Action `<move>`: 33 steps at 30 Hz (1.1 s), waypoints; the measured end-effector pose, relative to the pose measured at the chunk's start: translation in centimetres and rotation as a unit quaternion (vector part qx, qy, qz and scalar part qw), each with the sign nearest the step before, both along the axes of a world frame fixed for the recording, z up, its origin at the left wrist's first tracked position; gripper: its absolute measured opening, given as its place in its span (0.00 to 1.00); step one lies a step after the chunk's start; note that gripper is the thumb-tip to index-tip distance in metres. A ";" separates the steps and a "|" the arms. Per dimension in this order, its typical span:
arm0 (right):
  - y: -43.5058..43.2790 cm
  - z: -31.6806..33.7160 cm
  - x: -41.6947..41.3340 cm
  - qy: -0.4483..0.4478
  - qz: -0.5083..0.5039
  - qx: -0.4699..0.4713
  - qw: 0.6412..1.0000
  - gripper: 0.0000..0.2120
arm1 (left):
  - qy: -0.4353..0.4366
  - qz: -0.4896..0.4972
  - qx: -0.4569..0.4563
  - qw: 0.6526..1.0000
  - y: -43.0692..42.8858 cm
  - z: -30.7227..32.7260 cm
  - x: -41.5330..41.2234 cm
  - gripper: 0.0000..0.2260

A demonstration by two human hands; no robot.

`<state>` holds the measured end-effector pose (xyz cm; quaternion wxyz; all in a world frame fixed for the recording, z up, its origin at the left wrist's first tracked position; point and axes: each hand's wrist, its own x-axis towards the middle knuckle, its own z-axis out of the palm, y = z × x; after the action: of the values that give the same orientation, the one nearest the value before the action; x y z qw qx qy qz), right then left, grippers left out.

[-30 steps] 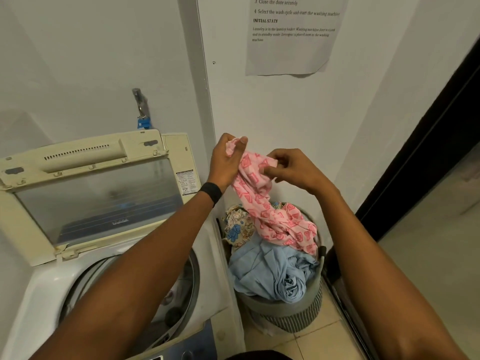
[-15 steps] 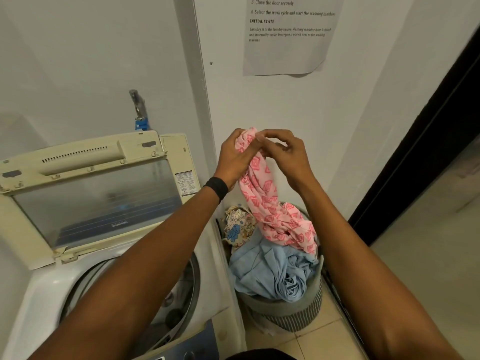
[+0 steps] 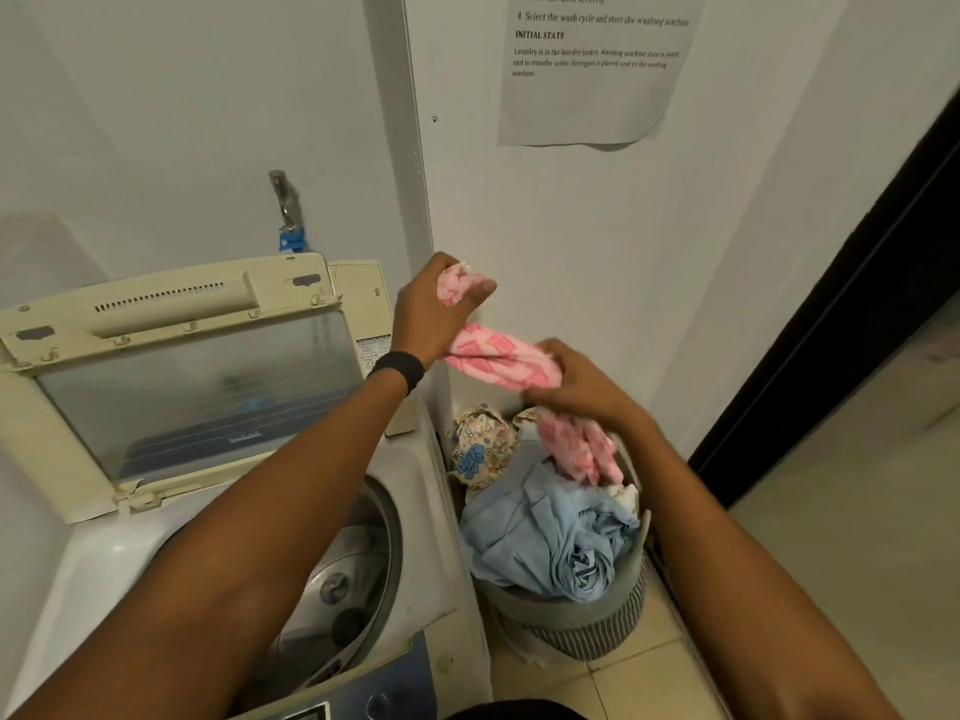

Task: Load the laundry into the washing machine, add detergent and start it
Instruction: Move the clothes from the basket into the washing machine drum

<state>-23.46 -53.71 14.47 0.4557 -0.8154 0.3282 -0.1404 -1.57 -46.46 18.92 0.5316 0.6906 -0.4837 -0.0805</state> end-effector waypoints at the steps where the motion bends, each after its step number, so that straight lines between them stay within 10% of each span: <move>1: -0.5 1.7 -0.3 -0.044 -0.016 0.004 0.999 0.22 | -0.009 0.006 0.014 1.000 0.5 -0.5 0.3 0.26; 5: -0.6 6.2 1.1 -0.188 -0.053 -0.064 0.979 0.17 | 0.037 -0.075 0.034 0.996 0.9 -1.3 -1.1 0.38; 14: -0.2 4.7 3.2 -0.286 -0.074 0.051 0.954 0.20 | 0.092 -0.121 -0.026 0.988 -0.3 -0.8 -3.8 0.13; 21: 1.6 -0.5 1.3 -0.090 -0.052 0.052 0.993 0.25 | 0.139 -0.064 -0.083 0.985 -1.2 0.9 -2.5 0.11; 28: -0.6 3.3 0.5 -0.380 -0.288 0.091 0.874 0.06 | 0.121 0.074 -0.042 0.989 -0.1 -1.7 0.0 0.11; 33: -0.5 6.8 3.0 -0.383 -0.259 0.073 0.884 0.10 | 0.167 -0.016 -0.069 0.983 -0.4 -0.4 -1.8 0.16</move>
<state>-20.42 -54.19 21.27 0.5515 -0.5485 0.3374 -0.5303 -3.33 -46.86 18.49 0.6500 0.6210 -0.4038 -0.1698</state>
